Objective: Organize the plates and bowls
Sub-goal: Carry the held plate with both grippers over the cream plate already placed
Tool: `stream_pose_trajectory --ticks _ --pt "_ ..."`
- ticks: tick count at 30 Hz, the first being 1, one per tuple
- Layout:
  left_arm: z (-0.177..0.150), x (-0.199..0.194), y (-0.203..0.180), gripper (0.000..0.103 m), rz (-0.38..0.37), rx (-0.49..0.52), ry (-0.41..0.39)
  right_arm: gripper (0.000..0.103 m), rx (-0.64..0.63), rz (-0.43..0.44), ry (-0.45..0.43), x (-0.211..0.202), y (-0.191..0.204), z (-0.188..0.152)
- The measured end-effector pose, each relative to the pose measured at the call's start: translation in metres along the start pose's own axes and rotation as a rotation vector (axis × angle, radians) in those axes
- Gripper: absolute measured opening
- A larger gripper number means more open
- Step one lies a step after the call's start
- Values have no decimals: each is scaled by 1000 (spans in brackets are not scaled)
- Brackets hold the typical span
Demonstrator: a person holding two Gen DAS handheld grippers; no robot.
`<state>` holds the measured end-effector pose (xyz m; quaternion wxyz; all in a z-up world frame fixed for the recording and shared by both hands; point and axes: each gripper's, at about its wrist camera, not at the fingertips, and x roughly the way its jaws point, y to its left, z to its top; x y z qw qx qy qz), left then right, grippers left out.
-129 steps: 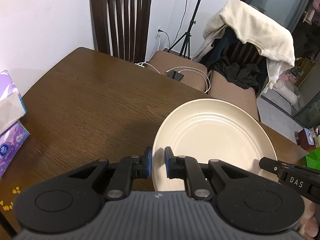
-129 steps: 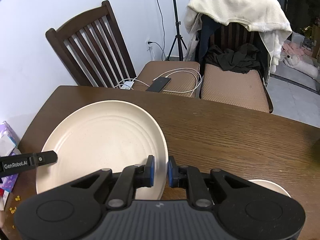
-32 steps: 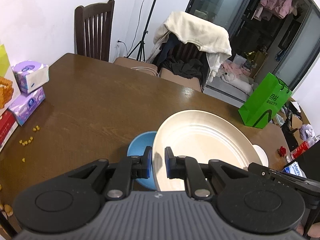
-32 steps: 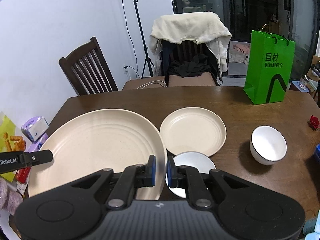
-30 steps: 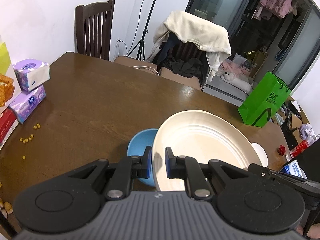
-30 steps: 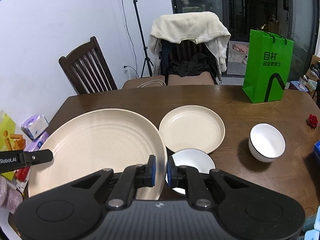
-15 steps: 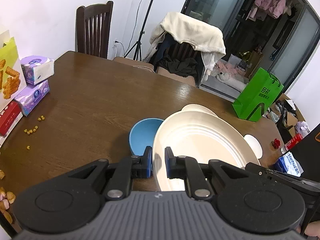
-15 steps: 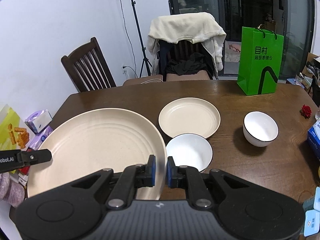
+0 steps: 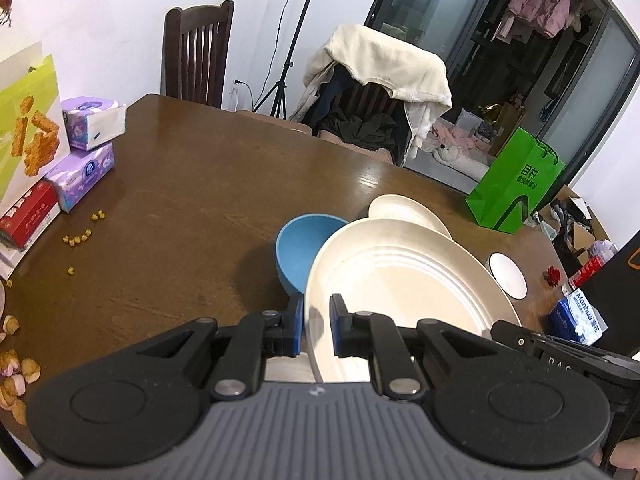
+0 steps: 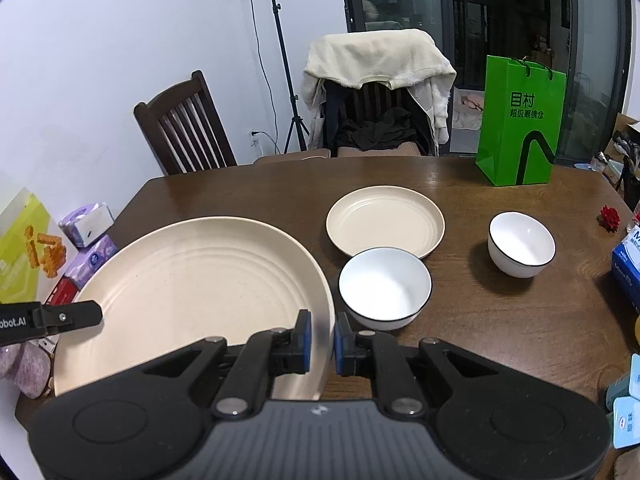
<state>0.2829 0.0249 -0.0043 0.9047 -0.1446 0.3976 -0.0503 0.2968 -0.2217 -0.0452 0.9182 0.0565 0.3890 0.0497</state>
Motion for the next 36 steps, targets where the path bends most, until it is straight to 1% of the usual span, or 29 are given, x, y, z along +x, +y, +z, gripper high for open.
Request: stream_pose_trajectory --ticks 4,13,17,27,36 --pt "-10 -4 3 13 -7 -1 10 11 -2 1 -3 -5 1 -12" --pt "-37 -13 10 13 7 12 12 11 -8 2 3 -13 5 -42" --pt "-48 -15 14 13 11 11 19 11 0 9 19 -12 7 -53" --pt "-69 -9 29 13 34 2 55 11 -8 27 44 -1 12 -80" --pt "-79 8 45 13 52 -20 88 12 -34 34 76 20 19 -90"
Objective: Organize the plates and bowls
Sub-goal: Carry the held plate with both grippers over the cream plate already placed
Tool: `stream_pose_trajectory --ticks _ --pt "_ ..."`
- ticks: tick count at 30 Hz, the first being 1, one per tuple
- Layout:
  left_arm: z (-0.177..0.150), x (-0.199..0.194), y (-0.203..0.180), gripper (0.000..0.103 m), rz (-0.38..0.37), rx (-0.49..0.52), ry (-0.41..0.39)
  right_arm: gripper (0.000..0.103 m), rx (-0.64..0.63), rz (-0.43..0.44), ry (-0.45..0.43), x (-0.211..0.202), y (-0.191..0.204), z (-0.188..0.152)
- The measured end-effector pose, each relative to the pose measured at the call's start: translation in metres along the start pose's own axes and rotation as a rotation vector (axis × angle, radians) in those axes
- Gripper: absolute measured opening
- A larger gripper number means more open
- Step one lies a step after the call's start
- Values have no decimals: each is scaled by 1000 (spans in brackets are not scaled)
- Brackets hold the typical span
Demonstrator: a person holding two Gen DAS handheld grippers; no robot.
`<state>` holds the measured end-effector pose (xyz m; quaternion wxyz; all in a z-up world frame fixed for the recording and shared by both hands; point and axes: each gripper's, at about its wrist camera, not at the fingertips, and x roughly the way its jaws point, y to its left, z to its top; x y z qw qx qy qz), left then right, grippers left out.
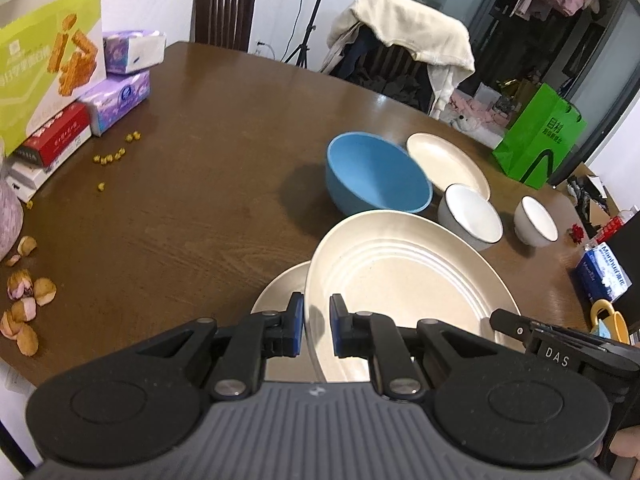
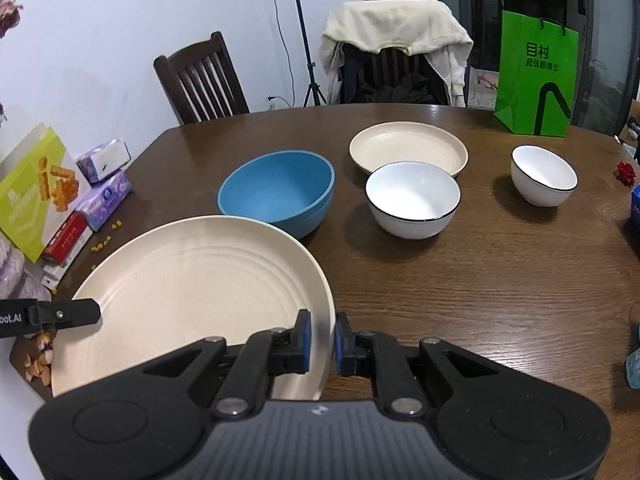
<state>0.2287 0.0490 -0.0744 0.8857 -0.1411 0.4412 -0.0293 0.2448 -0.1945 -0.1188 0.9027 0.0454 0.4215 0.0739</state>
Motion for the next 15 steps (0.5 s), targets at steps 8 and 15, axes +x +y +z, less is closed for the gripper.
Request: stream_pose_trajectory --ticks 8,15 --pt "-13 28 14 13 43 -9 52 12 -75 4 36 30 9 -9" --pt "-20 47 17 13 78 7 75 12 -144 -6 30 52 16 -17"
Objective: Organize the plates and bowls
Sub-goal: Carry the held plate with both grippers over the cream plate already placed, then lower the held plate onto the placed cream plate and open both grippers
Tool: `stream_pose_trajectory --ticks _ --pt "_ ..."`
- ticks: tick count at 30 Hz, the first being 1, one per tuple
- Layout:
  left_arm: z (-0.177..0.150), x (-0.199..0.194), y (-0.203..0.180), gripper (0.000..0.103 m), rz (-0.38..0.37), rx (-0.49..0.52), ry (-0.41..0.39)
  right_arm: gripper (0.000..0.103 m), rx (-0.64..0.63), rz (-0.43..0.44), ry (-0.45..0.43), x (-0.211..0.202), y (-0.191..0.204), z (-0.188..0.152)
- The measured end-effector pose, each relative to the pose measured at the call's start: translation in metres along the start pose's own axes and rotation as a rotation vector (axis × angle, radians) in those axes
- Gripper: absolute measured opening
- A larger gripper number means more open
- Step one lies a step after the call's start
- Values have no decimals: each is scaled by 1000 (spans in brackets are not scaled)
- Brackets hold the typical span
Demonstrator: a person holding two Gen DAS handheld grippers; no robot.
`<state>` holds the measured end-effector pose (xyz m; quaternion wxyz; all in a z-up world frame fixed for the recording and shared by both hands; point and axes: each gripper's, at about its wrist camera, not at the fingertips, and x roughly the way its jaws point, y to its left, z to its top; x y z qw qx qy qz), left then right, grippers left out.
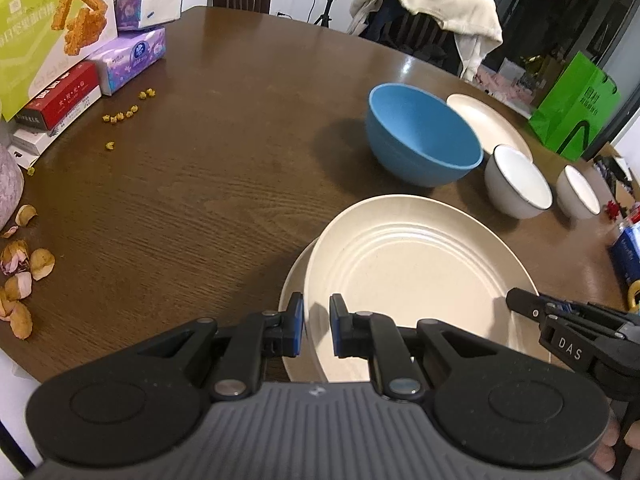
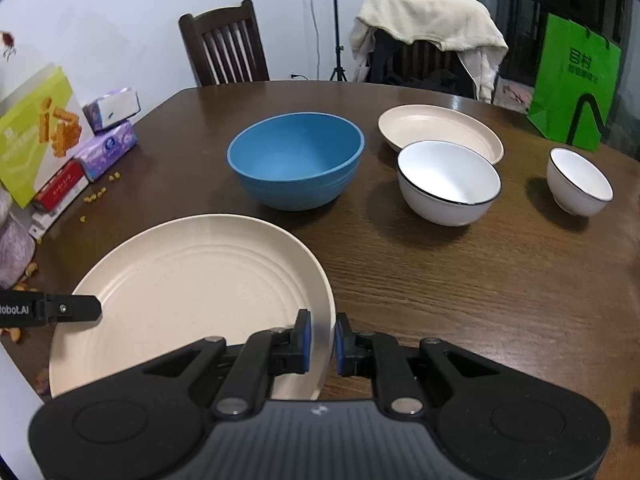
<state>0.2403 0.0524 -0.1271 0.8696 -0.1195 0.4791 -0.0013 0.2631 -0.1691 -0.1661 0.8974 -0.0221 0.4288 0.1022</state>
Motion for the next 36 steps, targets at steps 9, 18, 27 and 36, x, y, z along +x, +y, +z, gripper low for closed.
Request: stream_pose_trajectory --ticks 9,18,27,36 --pt "-2 20 3 13 44 37 22 14 -126 -37 -22 20 17 -11" --pt "-4 30 -4 13 93 110 44 15 -258 -91 -20 32 32 -18" --pt "1 31 -8 13 118 127 95 15 -290 -120 16 36 39 -17" --pt "13 35 -3 13 97 70 181 15 -172 -98 145 40 32 2"
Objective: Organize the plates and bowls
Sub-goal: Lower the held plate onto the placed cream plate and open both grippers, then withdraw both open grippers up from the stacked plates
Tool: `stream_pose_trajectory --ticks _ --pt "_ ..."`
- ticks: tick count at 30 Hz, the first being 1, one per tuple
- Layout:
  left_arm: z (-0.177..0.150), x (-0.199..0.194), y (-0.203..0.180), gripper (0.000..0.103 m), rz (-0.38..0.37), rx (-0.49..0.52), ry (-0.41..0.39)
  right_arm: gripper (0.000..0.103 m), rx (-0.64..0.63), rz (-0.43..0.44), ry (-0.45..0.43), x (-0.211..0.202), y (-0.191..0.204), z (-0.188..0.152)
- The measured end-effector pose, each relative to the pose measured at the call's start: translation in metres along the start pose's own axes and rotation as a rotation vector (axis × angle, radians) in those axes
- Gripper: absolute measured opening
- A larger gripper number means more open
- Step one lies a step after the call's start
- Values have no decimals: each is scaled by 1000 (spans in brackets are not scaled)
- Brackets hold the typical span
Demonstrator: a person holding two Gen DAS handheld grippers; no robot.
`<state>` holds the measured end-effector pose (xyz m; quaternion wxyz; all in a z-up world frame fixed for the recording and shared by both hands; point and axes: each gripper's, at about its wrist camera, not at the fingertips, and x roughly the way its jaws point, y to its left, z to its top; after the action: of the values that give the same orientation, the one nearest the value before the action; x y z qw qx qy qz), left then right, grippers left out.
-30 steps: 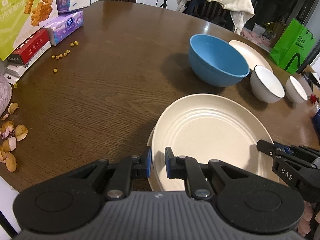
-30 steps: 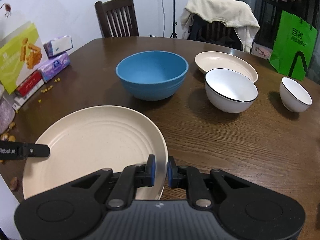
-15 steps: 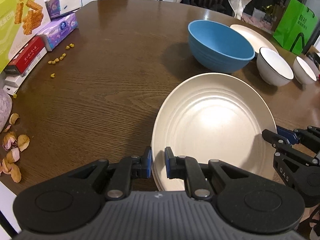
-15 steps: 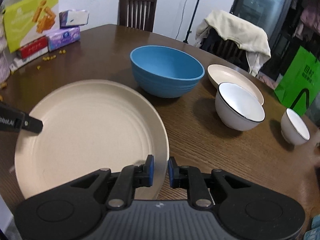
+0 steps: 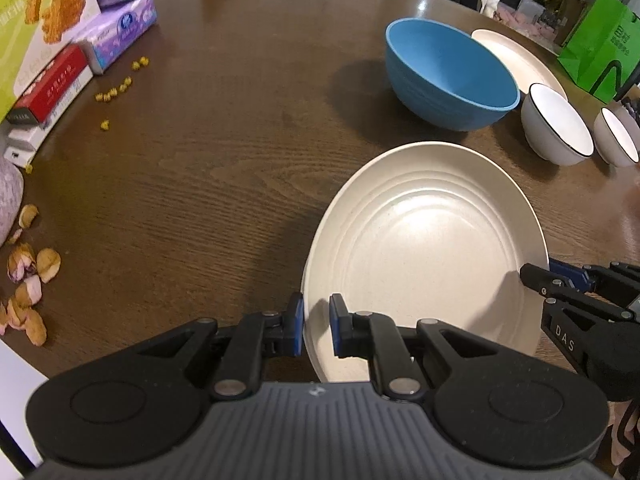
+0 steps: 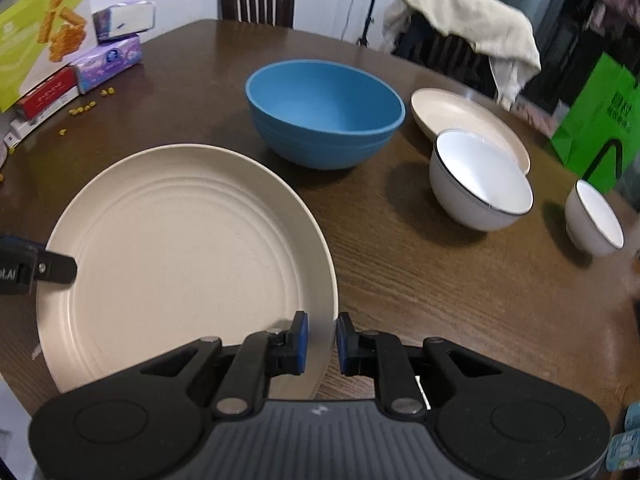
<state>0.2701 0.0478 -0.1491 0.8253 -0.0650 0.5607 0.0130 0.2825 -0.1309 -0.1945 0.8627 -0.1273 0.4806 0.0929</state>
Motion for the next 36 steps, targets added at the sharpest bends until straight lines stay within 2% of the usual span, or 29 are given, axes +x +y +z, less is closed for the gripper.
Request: stream_pose_trajectory --ticks 3,12,21,25,27,30,32,34,36 --pt "2 4 0 13 4 0 24 15 20 11 52 5 -1 3" --pt "7 8 -3 13 19 12 72 15 30 4 127 12 0 10" --pt "12 15 -12 15 49 41 115 15 18 -9 160 18 3 12" --pt "8 16 -10 25 25 29 108 18 17 0 157 17 3 13" --pt "7 10 -8 34 5 22 81 20 24 13 141 14 1 13" --pt "7 -4 -7 48 -15 16 17 29 35 41 108 5 -3 13" --pt "6 -15 -4 67 -25 7 -35 48 38 54 80 -2 -5 14" --pt "2 -27 1 81 -34 -8 -99 59 42 61 52 -9 -7 14" --pt "-1 -36 4 90 -36 -20 -151 70 48 65 27 -16 -10 13"
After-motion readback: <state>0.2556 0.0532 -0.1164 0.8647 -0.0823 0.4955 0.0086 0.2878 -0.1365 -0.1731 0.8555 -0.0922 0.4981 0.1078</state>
